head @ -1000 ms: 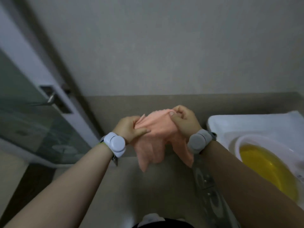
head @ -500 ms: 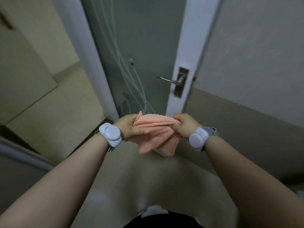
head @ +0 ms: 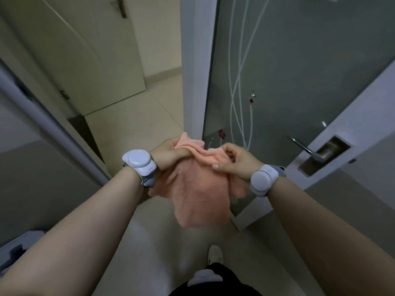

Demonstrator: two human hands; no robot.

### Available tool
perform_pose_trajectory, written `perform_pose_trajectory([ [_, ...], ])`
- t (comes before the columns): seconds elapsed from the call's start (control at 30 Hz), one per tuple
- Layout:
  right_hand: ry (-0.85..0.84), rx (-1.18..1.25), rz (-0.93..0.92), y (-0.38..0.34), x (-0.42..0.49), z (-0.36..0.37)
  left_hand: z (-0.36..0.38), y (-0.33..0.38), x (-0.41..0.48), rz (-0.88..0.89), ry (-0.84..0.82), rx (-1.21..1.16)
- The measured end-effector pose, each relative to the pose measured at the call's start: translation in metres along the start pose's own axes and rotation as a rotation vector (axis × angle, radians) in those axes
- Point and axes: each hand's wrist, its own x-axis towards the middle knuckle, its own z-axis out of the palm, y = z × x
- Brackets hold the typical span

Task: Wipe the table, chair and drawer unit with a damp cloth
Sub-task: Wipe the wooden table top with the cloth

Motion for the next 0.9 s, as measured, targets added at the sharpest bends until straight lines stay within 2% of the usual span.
perform_pose_trajectory([
  [0.1, -0.133, 0.269, -0.049, -0.023, 0.033, 0.0, 0.012, 0.026, 0.023, 0.047, -0.084, 0.124],
  [0.17, -0.147, 0.301, -0.08, -0.033, 0.052, -0.003, 0.012, 0.038, 0.034, 0.056, 0.009, 0.169],
  [0.23, -0.087, 0.278, -0.117, -0.04, 0.078, -0.015, -0.003, 0.04, 0.046, 0.053, 0.19, 0.215],
  [0.27, -0.035, 0.286, -0.124, -0.042, 0.09, -0.02, -0.013, 0.037, 0.048, 0.049, 0.246, 0.316],
  [0.37, 0.069, 0.388, -0.113, -0.044, 0.124, -0.026, -0.042, 0.018, 0.048, -0.105, 0.27, 0.722],
  [0.47, 0.153, 0.477, -0.062, -0.043, 0.154, -0.016, -0.065, -0.004, 0.047, -0.24, 0.326, 0.832],
  [0.53, 0.216, 0.542, -0.021, -0.043, 0.179, -0.01, -0.088, -0.015, 0.047, -0.289, 0.414, 0.822],
  [0.67, 0.211, 0.417, -0.046, -0.051, 0.231, 0.001, -0.14, -0.033, 0.053, -0.356, 0.626, 0.725],
  [0.8, 0.267, 0.401, -0.06, -0.07, 0.288, 0.013, -0.195, -0.042, 0.078, -0.333, 0.713, 0.644],
  [0.9, 0.322, 0.347, -0.072, -0.086, 0.339, 0.017, -0.247, -0.041, 0.098, -0.317, 0.712, 0.527],
])
